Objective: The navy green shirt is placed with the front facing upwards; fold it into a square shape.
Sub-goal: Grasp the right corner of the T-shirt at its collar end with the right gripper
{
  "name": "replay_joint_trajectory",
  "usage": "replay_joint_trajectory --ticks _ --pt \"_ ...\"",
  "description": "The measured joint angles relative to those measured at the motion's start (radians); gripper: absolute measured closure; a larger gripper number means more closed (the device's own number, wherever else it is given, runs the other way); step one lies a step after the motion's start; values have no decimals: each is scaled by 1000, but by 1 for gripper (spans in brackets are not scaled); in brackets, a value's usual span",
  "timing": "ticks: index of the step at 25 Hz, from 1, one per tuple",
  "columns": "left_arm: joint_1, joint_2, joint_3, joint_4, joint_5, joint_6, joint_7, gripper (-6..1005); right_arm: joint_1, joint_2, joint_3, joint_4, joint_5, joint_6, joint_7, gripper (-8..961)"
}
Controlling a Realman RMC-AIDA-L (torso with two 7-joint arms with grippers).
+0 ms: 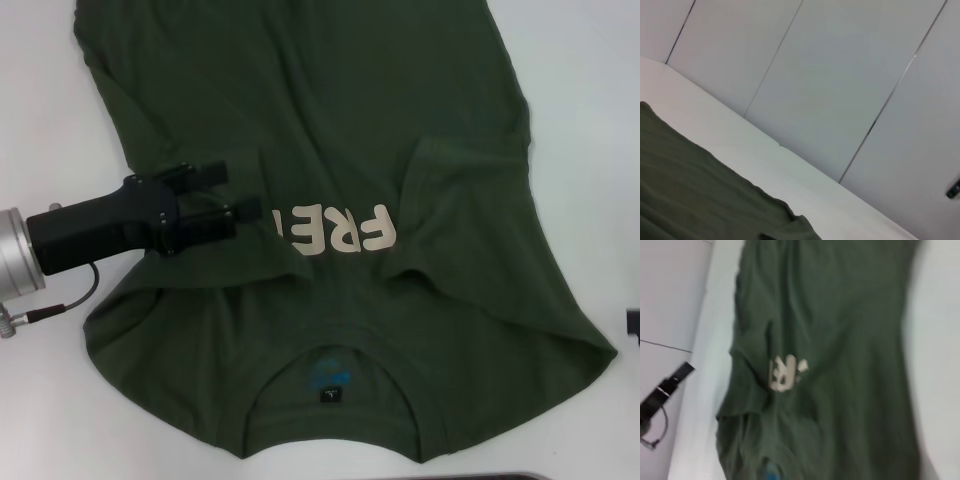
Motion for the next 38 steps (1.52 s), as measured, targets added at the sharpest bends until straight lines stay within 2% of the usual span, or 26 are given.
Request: replay_joint_trajectory --ticks 9,20,27,38 --pt "-4 -5 -5 0 0 -15 -1 111 3 13 35 10 -93 3 22 178" --pt "1 -2 -13 -1 -9 -24 4 112 37 48 27 13 -103 36 50 177" --pt "-1 0 -19 -2 -11 -24 6 112 59 58 25 13 -144 67 70 179" --pt "-6 2 -19 -2 -13 -35 7 111 83 61 25 13 -157 76 82 179"
